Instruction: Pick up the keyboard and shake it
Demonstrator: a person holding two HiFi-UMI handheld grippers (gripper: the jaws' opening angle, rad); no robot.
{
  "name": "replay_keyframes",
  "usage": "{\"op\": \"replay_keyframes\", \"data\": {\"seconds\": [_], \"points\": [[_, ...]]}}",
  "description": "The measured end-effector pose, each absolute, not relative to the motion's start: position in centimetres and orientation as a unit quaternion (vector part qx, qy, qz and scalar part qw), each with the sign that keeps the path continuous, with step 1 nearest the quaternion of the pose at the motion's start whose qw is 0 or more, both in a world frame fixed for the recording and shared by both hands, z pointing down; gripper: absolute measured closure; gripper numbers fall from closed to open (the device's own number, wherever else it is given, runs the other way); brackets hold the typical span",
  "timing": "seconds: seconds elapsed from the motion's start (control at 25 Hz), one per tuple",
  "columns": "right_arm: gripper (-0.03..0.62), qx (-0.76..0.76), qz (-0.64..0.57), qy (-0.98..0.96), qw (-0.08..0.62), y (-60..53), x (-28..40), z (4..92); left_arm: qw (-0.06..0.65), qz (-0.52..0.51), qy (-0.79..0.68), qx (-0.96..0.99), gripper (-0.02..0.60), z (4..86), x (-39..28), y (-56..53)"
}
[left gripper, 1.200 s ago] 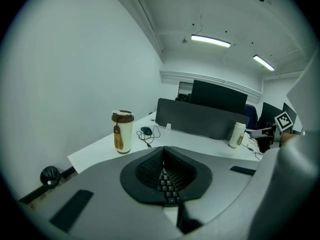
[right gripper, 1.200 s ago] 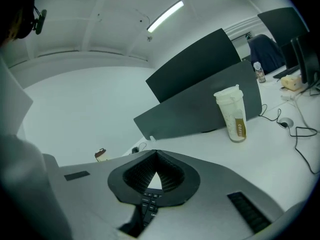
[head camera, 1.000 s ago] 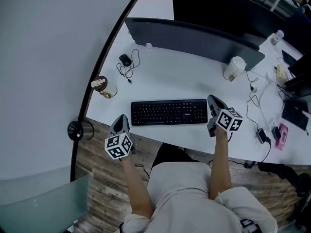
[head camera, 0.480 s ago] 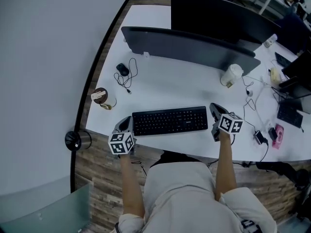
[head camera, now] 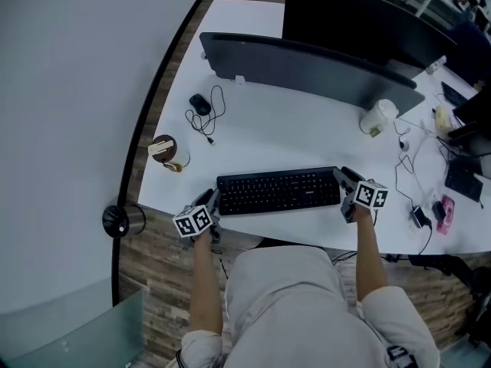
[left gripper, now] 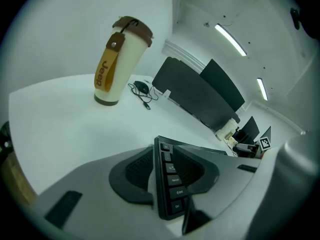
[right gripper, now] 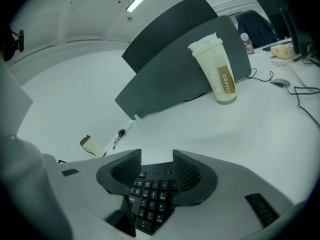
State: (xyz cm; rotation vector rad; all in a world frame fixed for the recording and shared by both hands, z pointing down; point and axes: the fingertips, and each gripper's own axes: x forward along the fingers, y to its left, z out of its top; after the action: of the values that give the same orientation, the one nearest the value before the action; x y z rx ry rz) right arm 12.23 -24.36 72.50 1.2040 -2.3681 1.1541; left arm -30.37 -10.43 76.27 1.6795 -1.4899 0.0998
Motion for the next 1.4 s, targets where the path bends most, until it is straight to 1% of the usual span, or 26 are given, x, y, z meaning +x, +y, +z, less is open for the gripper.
{"op": "replay_keyframes", "data": {"seconds": [0.04,0.12,0.16,0.36,0.44,0.52,0.64,0.88,1.0,1.16,1.4], "points": [[0.355,0.410,0.402,-0.809,0.127,-24.2,12.2,73.1,0.439,0.039,-0.596,0.672,0.434,76.7,-30.4,-10.7],[0.341,0.402,0.420,-0.801,0.142,-23.8,12.4,74.6,0.447,0.043,-0.587,0.673,0.371,77.3,-30.1,-11.4],[0.334,0.397,0.431,-0.797,0.148,-23.6,12.5,75.3,0.450,0.046,-0.583,0.675,0.349,77.4,-29.8,-11.8],[0.315,0.401,0.452,-0.783,0.148,-23.7,13.1,76.6,0.450,0.081,-0.579,0.676,0.327,78.1,-28.7,-12.7],[0.306,0.403,0.452,-0.779,0.162,-23.6,12.9,77.4,0.444,0.095,-0.587,0.670,0.311,78.2,-28.6,-13.1],[0.302,0.409,0.446,-0.775,0.182,-23.4,12.5,78.2,0.434,0.107,-0.596,0.667,0.309,78.3,-28.4,-13.2],[0.290,0.401,0.445,-0.779,0.189,-22.8,11.1,78.6,0.426,0.103,-0.604,0.666,0.273,78.4,-27.7,-13.4],[0.292,0.387,0.410,-0.802,0.198,-22.7,9.9,78.0,0.436,0.065,-0.610,0.658,0.258,78.1,-28.1,-13.7],[0.292,0.369,0.409,-0.816,0.175,-22.3,9.7,77.3,0.444,0.042,-0.601,0.664,0.253,77.5,-28.4,-13.7],[0.292,0.375,0.381,-0.835,0.128,-22.8,9.9,75.7,0.446,-0.019,-0.576,0.685,0.253,76.4,-28.6,-14.1],[0.292,0.395,0.344,-0.851,0.044,-24.3,10.5,73.0,0.485,-0.146,-0.521,0.687,0.253,74.7,-29.0,-13.9]]}}
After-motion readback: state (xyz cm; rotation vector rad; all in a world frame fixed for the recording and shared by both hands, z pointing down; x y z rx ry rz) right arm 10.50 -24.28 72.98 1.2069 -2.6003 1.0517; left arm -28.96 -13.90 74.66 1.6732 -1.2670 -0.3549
